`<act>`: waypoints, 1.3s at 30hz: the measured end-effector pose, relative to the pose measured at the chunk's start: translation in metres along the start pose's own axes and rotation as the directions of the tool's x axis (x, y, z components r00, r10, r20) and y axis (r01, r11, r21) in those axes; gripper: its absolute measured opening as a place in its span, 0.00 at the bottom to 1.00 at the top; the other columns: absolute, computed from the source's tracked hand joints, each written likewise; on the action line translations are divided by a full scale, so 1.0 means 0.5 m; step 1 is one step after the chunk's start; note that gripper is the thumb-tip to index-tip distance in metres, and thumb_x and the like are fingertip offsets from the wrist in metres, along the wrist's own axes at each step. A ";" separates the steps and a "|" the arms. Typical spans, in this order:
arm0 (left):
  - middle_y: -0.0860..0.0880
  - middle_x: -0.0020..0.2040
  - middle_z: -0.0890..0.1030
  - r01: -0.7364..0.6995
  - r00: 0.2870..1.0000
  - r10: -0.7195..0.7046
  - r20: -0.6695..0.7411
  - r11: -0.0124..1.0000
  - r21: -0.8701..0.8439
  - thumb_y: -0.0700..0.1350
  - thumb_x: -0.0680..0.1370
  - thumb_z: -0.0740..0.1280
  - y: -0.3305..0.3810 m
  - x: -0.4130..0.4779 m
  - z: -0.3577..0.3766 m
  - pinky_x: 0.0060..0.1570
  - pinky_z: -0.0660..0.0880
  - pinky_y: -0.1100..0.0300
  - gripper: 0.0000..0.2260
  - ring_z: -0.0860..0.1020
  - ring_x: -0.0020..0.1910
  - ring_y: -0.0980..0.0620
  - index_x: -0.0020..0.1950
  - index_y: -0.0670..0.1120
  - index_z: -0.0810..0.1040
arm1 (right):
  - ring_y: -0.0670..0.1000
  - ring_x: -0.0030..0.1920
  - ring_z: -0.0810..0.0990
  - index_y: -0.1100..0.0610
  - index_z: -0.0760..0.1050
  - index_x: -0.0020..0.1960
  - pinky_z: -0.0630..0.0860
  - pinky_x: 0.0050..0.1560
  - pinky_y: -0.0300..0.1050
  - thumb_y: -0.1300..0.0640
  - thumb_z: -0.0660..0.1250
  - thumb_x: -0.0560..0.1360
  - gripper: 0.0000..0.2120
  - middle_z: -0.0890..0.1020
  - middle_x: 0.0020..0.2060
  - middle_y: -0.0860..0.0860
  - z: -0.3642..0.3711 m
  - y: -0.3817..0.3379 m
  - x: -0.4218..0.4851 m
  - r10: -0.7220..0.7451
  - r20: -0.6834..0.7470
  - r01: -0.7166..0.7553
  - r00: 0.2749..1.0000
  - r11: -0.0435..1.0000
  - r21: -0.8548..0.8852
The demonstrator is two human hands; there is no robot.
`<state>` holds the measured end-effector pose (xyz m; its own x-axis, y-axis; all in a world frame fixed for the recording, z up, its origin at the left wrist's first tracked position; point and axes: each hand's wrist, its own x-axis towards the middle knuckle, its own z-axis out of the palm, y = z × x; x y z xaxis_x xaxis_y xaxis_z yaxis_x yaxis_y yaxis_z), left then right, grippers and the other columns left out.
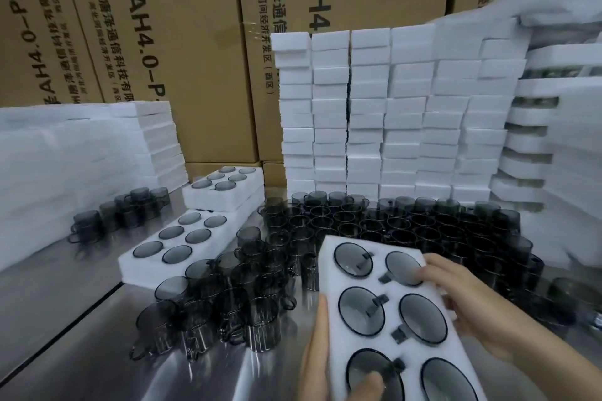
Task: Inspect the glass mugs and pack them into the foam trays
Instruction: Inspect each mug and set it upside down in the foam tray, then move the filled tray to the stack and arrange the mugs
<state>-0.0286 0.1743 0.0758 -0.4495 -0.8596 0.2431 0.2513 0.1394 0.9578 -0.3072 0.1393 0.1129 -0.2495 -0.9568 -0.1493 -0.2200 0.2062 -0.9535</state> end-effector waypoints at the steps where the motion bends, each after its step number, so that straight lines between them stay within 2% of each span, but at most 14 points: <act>1: 0.52 0.76 0.77 -0.002 1.000 0.005 0.023 0.995 -0.104 0.45 0.66 0.81 -0.002 0.014 -0.010 0.69 0.75 0.58 0.47 0.80 0.70 0.56 0.82 0.47 0.64 | 0.52 0.30 0.83 0.58 0.85 0.50 0.76 0.34 0.49 0.52 0.67 0.84 0.12 0.82 0.42 0.63 -0.003 0.005 0.009 -0.027 0.027 0.023 0.999 0.992 0.126; 2: 0.48 0.70 0.83 0.102 0.991 -0.080 0.107 0.970 -0.219 0.37 0.66 0.79 0.016 0.038 -0.032 0.59 0.79 0.62 0.42 0.84 0.63 0.53 0.80 0.45 0.71 | 0.52 0.30 0.82 0.58 0.86 0.53 0.76 0.32 0.47 0.50 0.66 0.84 0.14 0.81 0.42 0.63 -0.002 0.014 0.015 -0.036 0.058 0.021 0.998 0.970 0.242; 4: 0.49 0.60 0.88 0.178 0.981 -0.144 0.133 0.938 -0.296 0.29 0.61 0.69 0.049 0.060 -0.067 0.45 0.81 0.66 0.44 0.87 0.52 0.54 0.78 0.48 0.75 | 0.56 0.38 0.82 0.51 0.85 0.62 0.78 0.29 0.48 0.38 0.69 0.79 0.20 0.84 0.48 0.61 0.001 0.020 0.007 -0.055 0.127 -0.002 0.990 0.912 0.411; 6: 0.46 0.67 0.85 0.056 0.998 -0.063 -0.020 0.969 -0.239 0.31 0.65 0.64 0.078 0.075 -0.114 0.54 0.84 0.54 0.42 0.85 0.63 0.47 0.80 0.50 0.74 | 0.56 0.39 0.81 0.49 0.85 0.62 0.77 0.28 0.47 0.31 0.75 0.68 0.29 0.86 0.49 0.57 0.010 0.045 -0.005 -0.012 0.164 -0.045 0.986 0.940 0.340; 7: 0.45 0.71 0.83 0.042 0.998 -0.055 -0.038 0.963 -0.268 0.33 0.68 0.61 0.101 0.080 -0.145 0.54 0.85 0.47 0.39 0.84 0.65 0.42 0.78 0.53 0.76 | 0.54 0.37 0.81 0.50 0.86 0.60 0.77 0.27 0.47 0.31 0.79 0.63 0.33 0.86 0.48 0.57 0.017 0.059 -0.001 0.011 0.182 -0.063 0.983 0.957 0.283; 9: 0.43 0.68 0.84 -0.003 0.986 -0.032 -0.163 0.977 -0.215 0.35 0.69 0.57 0.152 0.132 -0.242 0.44 0.86 0.47 0.35 0.87 0.58 0.42 0.72 0.55 0.82 | 0.53 0.37 0.81 0.53 0.87 0.58 0.77 0.26 0.46 0.32 0.85 0.57 0.37 0.87 0.49 0.58 0.026 0.080 0.004 0.038 0.190 -0.074 0.981 0.979 0.189; 13: 0.42 0.62 0.84 -0.015 0.921 -0.024 -0.388 0.995 -0.098 0.41 0.65 0.62 0.253 0.257 -0.436 0.47 0.82 0.49 0.23 0.85 0.48 0.43 0.54 0.49 0.90 | 0.53 0.40 0.82 0.51 0.87 0.59 0.78 0.28 0.45 0.33 0.85 0.59 0.35 0.87 0.51 0.56 0.018 0.088 0.017 0.039 0.188 -0.065 0.981 0.989 0.131; 16: 0.40 0.55 0.86 0.056 0.862 -0.066 -0.503 0.998 -0.036 0.40 0.62 0.62 0.286 0.311 -0.545 0.51 0.82 0.49 0.24 0.87 0.45 0.42 0.55 0.42 0.84 | 0.53 0.40 0.82 0.51 0.87 0.58 0.79 0.28 0.45 0.34 0.83 0.62 0.32 0.87 0.49 0.55 0.019 0.094 0.021 0.031 0.199 -0.054 0.980 0.992 0.114; 19: 0.42 0.41 0.81 0.170 0.817 -0.104 -0.568 0.983 0.065 0.39 0.62 0.60 0.281 0.323 -0.616 0.37 0.80 0.57 0.17 0.83 0.34 0.43 0.50 0.41 0.76 | 0.54 0.40 0.82 0.52 0.87 0.58 0.79 0.29 0.46 0.38 0.82 0.67 0.25 0.87 0.50 0.56 0.018 0.092 0.025 0.025 0.190 -0.052 0.981 0.989 0.138; 22: 0.40 0.38 0.80 0.287 0.805 -0.161 -0.571 0.948 0.137 0.39 0.70 0.56 0.250 0.319 -0.673 0.24 0.77 0.61 0.15 0.80 0.27 0.45 0.53 0.39 0.75 | 0.54 0.41 0.82 0.51 0.87 0.58 0.80 0.30 0.47 0.43 0.79 0.73 0.18 0.86 0.52 0.58 0.019 0.091 0.029 0.035 0.205 -0.065 0.978 0.988 0.141; 27: 0.41 0.54 0.86 0.350 0.813 -0.229 -0.535 0.927 0.134 0.37 0.72 0.56 0.197 0.341 -0.709 0.38 0.83 0.56 0.25 0.85 0.41 0.43 0.65 0.44 0.81 | 0.57 0.41 0.83 0.51 0.89 0.54 0.80 0.28 0.47 0.45 0.76 0.72 0.15 0.86 0.51 0.60 0.022 0.082 0.030 0.046 0.191 -0.076 0.980 0.985 0.152; 32: 0.44 0.56 0.84 0.309 0.786 -0.207 -0.582 0.948 0.081 0.39 0.68 0.59 0.179 0.371 -0.721 0.41 0.83 0.56 0.25 0.85 0.40 0.46 0.63 0.48 0.82 | 0.57 0.40 0.83 0.53 0.89 0.54 0.79 0.27 0.47 0.47 0.75 0.71 0.15 0.86 0.49 0.61 0.026 0.077 0.026 0.040 0.171 -0.065 0.984 0.987 0.144; 36: 0.41 0.65 0.80 0.327 0.765 -0.215 -0.607 0.942 0.079 0.38 0.73 0.58 0.164 0.392 -0.726 0.55 0.76 0.46 0.29 0.79 0.53 0.39 0.73 0.46 0.78 | 0.57 0.40 0.82 0.55 0.88 0.55 0.79 0.26 0.47 0.49 0.74 0.73 0.14 0.86 0.49 0.61 0.025 0.074 0.025 0.043 0.161 -0.069 0.986 0.985 0.161; 39: 0.39 0.64 0.81 0.343 0.756 -0.214 -0.619 0.934 0.097 0.38 0.73 0.59 0.150 0.399 -0.720 0.53 0.77 0.45 0.28 0.80 0.54 0.38 0.73 0.44 0.78 | 0.56 0.40 0.81 0.56 0.88 0.56 0.79 0.27 0.46 0.50 0.73 0.75 0.13 0.86 0.49 0.60 0.024 0.077 0.026 0.054 0.160 -0.082 0.986 0.981 0.175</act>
<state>0.2089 -0.1636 0.1409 0.1367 -0.9838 -0.1159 -0.0026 -0.1174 0.9931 -0.3078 0.1324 0.0713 -0.1066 -0.9648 -0.2405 -0.0306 0.2449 -0.9691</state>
